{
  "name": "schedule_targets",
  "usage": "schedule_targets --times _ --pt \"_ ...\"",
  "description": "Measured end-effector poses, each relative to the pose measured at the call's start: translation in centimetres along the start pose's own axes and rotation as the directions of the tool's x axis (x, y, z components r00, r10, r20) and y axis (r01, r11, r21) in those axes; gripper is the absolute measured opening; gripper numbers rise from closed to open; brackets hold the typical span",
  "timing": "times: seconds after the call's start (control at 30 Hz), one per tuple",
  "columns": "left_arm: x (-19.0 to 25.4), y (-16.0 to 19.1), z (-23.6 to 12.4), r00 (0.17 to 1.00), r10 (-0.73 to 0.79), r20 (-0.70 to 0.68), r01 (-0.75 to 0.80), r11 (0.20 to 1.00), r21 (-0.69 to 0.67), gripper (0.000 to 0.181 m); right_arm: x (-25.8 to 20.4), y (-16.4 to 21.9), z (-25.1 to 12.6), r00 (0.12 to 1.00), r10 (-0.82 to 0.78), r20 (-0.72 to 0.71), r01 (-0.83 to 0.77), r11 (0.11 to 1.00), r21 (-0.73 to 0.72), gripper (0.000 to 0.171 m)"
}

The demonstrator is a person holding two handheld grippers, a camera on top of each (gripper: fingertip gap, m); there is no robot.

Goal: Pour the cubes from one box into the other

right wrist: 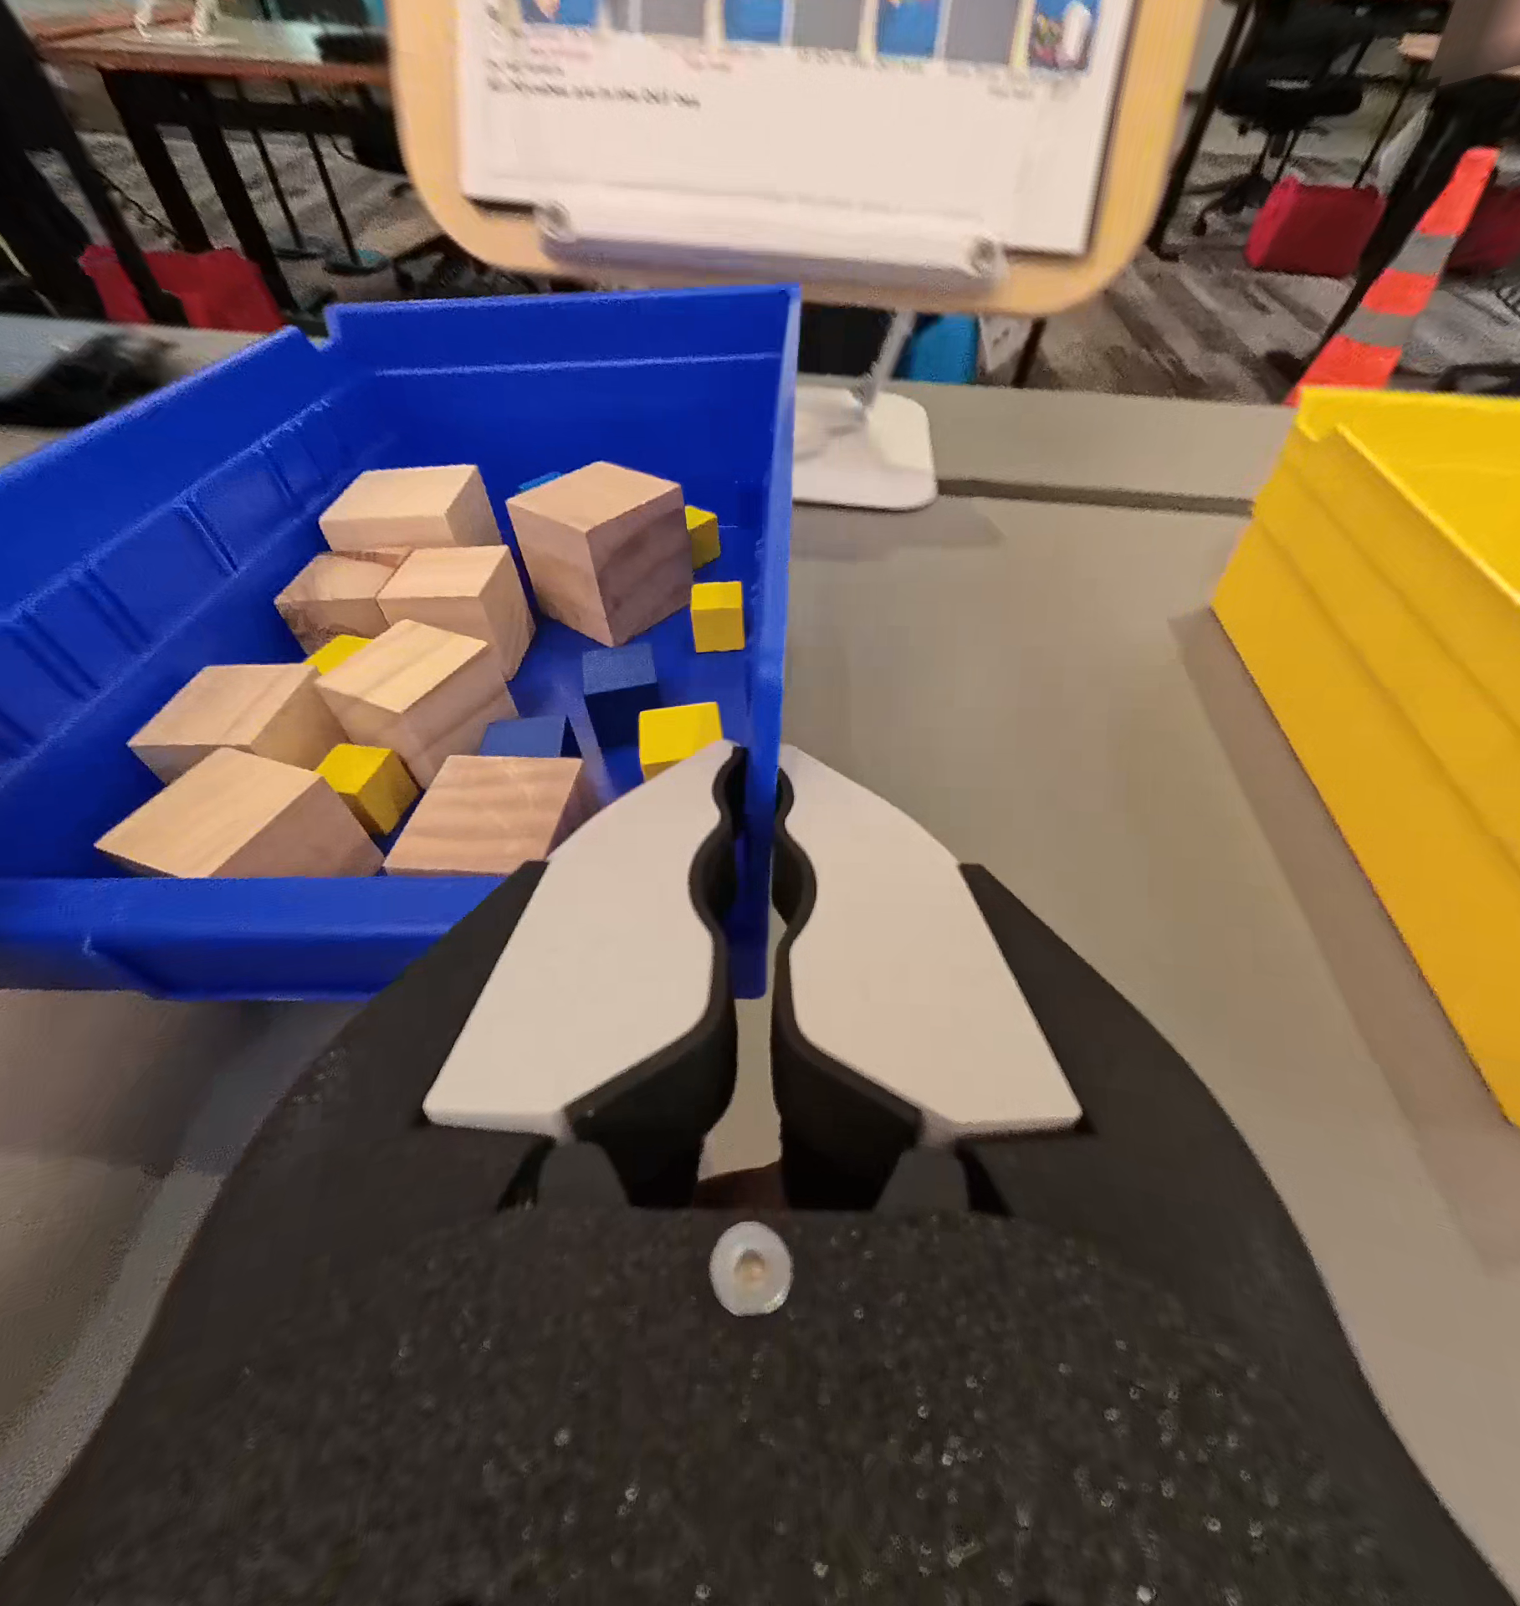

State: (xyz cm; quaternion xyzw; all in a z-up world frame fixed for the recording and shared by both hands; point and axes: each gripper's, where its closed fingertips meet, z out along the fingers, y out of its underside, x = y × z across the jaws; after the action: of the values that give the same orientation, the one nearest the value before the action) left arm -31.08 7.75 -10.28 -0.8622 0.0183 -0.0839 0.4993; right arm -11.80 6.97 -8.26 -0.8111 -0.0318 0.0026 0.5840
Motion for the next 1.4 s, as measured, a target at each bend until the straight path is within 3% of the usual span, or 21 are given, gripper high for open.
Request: schedule_targets --times 0.13,0.23,0.37,0.53,0.67,0.73,0.87,0.97,1.07,1.17,1.27,1.33,1.4 --pt "-6.2 -2.5 -3.1 0.997 0.009 0.074 -0.016 0.995 0.099 0.002 -6.7 -2.1 0.3 0.998 0.008 0.056 -0.011 0.998 0.054 0.002" --pt "-12.1 -3.9 -5.6 0.984 0.032 0.176 -0.06 0.986 0.154 0.002 -13.1 -1.8 0.9 0.986 0.034 0.163 -0.036 0.999 0.009 0.002" --pt "-18.6 -2.5 -6.6 0.979 -0.009 0.201 -0.024 0.987 0.16 0.002 -19.8 0.4 1.1 0.971 0.009 0.238 0.011 0.997 -0.081 0.003" --pt "-21.4 1.4 -4.9 0.983 0.041 0.176 -0.07 0.985 0.16 0.003 -22.0 3.8 1.4 0.964 -0.007 0.265 0.043 0.99 -0.132 0.005" --pt "-21.2 1.6 -5.1 0.992 -0.024 0.127 0.004 0.988 0.155 0.003 -22.1 3.8 0.9 0.933 -0.014 0.361 0.075 0.985 -0.154 0.008" --pt "-20.5 0.9 -6.4 0.991 -0.058 0.118 0.037 0.985 0.167 0.018 -21.6 3.3 -0.4 0.891 -0.025 0.453 0.113 0.979 -0.169 0.015" --pt "-18.1 -3.3 -11.6 0.991 -0.117 0.073 0.092 0.956 0.28 0.025 -17.5 2.5 -4.8 0.75 0.003 0.661 0.181 0.961 -0.21 0.027" --pt "-14.7 -5.1 -14.2 0.99 -0.132 -0.049 0.14 0.939 0.314 0.025 -10.2 1.9 -7.2 0.689 0.043 0.724 0.15 0.968 -0.201 0.028" --pt "-11.5 -4.6 -14.1 0.987 -0.111 -0.116 0.14 0.951 0.277 0.027 1.0 2.0 -7.4 0.796 0.055 0.603 0.051 0.986 -0.158 0.03" --pt "-9.2 -2.3 -13.4 0.976 -0.174 -0.134 0.202 0.95 0.236 0.035 9.8 2.8 -10.2 0.835 0.028 0.55 -0.034 0.999 0.0 0.03" --pt "-8.5 2.0 -12.8 0.998 -0.045 0.051 0.032 0.972 0.234 0.036 17.8 4.8 -11.0 0.932 -0.002 0.363 -0.004 1.0 0.015 0.033" --pt "-8.1 4.8 -12.4 0.976 0.106 0.19 -0.141 0.973 0.182 0.028 23.0 4.8 -11.3 0.965 0.098 0.245 -0.105 0.994 0.017 0.033" --pt "-6.5 4.7 -12.4 0.96 0.182 0.211 -0.222 0.958 0.183 0.024 27.5 4.2 -11.3 0.977 0.165 0.136 -0.172 0.984 0.046 0.033"
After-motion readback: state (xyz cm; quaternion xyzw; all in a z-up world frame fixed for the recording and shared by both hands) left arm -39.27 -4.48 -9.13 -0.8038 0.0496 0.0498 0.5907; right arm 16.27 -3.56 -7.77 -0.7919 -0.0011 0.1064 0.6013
